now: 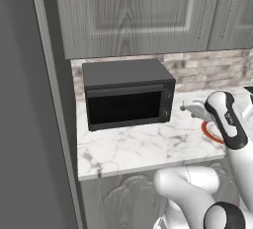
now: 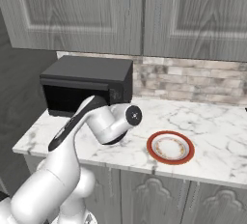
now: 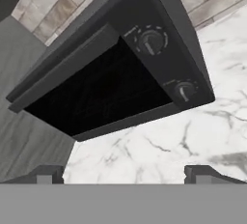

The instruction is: Pick up the bagel from the plate, place it on the toaster oven rack, close the door, and set the timer.

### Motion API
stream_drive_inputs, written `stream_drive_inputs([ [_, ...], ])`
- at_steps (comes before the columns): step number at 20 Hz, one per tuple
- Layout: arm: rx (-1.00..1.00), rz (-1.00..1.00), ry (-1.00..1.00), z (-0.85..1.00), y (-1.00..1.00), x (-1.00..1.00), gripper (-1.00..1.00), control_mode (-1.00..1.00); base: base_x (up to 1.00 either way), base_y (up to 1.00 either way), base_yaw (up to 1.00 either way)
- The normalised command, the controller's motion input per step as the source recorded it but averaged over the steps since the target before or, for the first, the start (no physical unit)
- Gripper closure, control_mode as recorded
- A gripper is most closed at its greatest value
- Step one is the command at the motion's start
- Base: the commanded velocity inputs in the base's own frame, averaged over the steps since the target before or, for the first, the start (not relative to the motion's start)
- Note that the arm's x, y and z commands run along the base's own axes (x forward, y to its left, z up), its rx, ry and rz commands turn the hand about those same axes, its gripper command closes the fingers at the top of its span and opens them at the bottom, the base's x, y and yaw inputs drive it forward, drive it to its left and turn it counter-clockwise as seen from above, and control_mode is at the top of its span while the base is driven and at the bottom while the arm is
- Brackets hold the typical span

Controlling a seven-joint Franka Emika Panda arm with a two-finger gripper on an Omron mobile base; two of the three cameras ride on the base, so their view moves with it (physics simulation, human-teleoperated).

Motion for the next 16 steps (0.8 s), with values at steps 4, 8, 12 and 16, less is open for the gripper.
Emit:
stream_drive_inputs([
  [4, -0.27, 0.04, 0.09, -0.13, 0.00, 0.19, -1.00, -1.00, 0.00, 0.00, 0.00],
  [8, -0.15, 0.04, 0.00, -0.34, 0.00, 0.13, -1.00, -1.00, 0.00, 0.00, 0.00],
  [12, -0.11, 0.01, 0.00, -0.34, 0.00, 0.13, -1.00, -1.00, 0.00, 0.00, 0.00],
  [16, -0.05, 0.00, 0.00, -0.18, 0.00, 0.20, -1.00, -1.00, 0.00, 0.00, 0.00],
])
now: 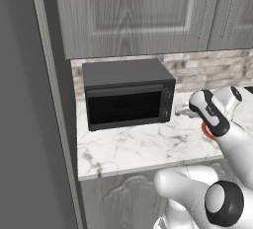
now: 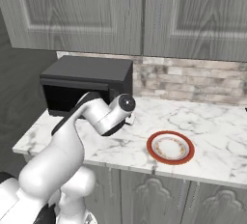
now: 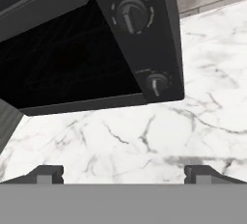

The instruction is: Pick up the bagel from the plate, place it on the toaster oven rack, close the door, and set the timer.

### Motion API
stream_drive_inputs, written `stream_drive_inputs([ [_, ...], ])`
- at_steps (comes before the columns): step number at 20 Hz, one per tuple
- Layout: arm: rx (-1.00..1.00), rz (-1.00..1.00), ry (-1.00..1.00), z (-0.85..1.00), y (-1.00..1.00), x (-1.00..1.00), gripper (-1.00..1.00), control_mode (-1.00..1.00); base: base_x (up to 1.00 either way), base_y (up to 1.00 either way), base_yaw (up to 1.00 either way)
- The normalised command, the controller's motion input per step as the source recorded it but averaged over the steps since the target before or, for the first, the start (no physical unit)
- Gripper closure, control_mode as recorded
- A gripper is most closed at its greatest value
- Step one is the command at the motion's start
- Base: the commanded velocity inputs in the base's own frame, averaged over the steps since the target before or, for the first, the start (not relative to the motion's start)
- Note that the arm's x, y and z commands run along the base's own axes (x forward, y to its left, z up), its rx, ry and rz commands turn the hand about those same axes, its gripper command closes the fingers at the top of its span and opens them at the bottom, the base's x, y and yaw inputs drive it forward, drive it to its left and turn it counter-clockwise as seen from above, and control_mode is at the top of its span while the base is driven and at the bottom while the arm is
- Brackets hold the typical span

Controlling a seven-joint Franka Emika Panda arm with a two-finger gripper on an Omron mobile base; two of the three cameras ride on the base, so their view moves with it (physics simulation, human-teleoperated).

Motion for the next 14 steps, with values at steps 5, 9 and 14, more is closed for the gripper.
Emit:
stream_drive_inputs([
  [5, 0.00, 0.03, 0.04, 0.00, 0.00, 0.39, -1.00, -1.00, 0.00, 0.00, 0.00],
  [9, -0.01, 0.03, 0.10, -0.08, 0.00, 0.31, -1.00, -1.00, 0.00, 0.00, 0.00],
  [14, -0.04, 0.02, 0.08, -0.20, 0.00, 0.15, -1.00, -1.00, 0.00, 0.00, 0.00],
])
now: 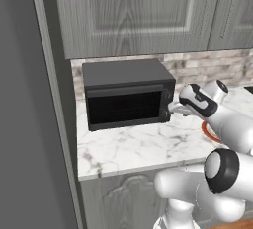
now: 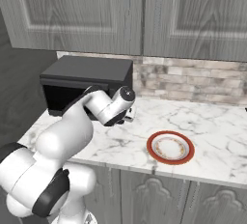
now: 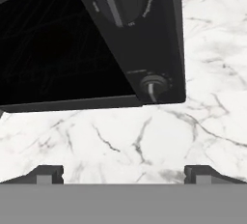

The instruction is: Pick up the bagel from the plate, place it on the toaster oven rack, close the door, and set the timer.

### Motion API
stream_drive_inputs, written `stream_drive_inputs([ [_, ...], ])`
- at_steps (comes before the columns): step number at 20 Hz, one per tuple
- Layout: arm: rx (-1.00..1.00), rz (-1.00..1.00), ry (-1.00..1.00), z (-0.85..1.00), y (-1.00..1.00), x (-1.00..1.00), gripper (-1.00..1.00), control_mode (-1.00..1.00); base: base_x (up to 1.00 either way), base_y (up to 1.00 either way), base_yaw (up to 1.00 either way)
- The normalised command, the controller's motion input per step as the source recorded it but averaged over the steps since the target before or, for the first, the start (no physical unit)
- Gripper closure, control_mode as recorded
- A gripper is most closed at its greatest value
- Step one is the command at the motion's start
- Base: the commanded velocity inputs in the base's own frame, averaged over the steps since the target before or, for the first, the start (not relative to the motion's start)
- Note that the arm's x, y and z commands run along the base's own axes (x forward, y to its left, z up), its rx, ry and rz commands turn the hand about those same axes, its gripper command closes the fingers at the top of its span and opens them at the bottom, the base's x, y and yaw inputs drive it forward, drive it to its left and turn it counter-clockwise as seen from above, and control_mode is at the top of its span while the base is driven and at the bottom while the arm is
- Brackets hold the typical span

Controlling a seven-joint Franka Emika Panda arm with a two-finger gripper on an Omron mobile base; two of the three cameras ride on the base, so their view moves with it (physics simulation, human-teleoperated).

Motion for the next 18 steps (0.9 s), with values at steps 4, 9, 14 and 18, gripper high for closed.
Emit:
stream_drive_inputs([
  [4, -0.02, 0.03, 0.01, -0.22, 0.00, 0.10, -1.00, -1.00, 0.00, 0.00, 0.00],
  [9, 0.00, 0.01, -0.01, -0.23, 0.00, 0.09, -1.00, -1.00, 0.00, 0.00, 0.00],
  [14, 0.00, 0.00, -0.03, -0.14, 0.00, 0.14, -1.00, -1.00, 0.00, 0.00, 0.00],
  [18, 0.00, 0.00, 0.00, -0.10, 0.00, 0.26, -1.00, -1.00, 0.00, 0.00, 0.00],
])
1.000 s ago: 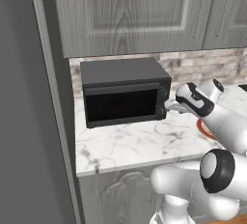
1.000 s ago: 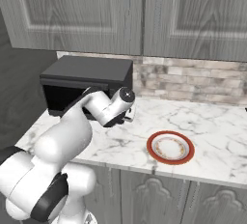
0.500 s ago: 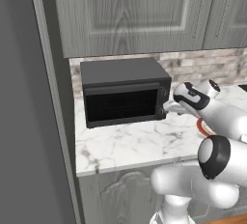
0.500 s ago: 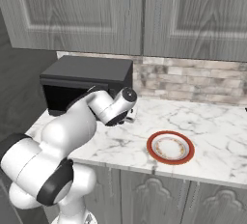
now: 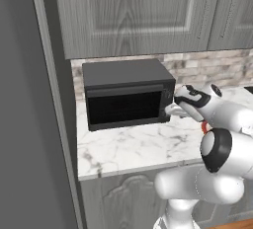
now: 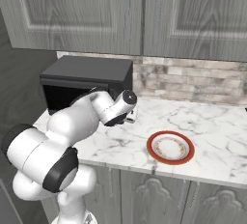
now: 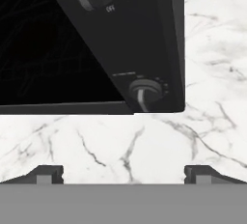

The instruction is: Pick up the bagel from the plate, place it on the toaster oven rack, close the door, and set the timer.

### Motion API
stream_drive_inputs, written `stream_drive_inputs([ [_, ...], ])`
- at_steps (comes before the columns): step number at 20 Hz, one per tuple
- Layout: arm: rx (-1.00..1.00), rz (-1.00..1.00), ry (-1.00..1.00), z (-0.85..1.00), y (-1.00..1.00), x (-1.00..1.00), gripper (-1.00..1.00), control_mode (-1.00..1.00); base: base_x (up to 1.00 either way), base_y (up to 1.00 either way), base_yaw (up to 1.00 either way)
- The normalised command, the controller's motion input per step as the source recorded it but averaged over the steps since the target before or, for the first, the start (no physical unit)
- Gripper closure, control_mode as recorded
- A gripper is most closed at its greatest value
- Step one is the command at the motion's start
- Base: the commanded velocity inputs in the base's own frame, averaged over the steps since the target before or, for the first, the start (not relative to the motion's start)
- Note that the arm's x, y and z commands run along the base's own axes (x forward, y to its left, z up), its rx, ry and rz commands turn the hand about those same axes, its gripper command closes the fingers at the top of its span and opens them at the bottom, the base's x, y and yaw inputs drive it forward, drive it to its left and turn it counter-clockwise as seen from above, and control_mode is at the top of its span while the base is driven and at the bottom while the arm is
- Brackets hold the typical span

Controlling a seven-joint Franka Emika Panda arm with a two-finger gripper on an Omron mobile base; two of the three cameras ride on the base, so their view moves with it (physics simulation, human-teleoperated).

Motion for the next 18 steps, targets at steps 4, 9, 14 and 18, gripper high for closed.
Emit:
stream_drive_inputs([
  [4, 0.00, 0.00, 0.00, -0.13, 0.00, 0.18, -1.00, -1.00, 0.00, 0.00, 0.00],
  [9, 0.00, 0.00, 0.00, -0.08, 0.00, 0.21, -1.00, -1.00, 0.00, 0.00, 0.00],
  [14, 0.00, 0.00, 0.00, -0.03, 0.00, 0.26, -1.00, -1.00, 0.00, 0.00, 0.00],
  [18, 0.00, 0.00, 0.00, -0.12, 0.00, 0.26, -1.00, -1.00, 0.00, 0.00, 0.00],
])
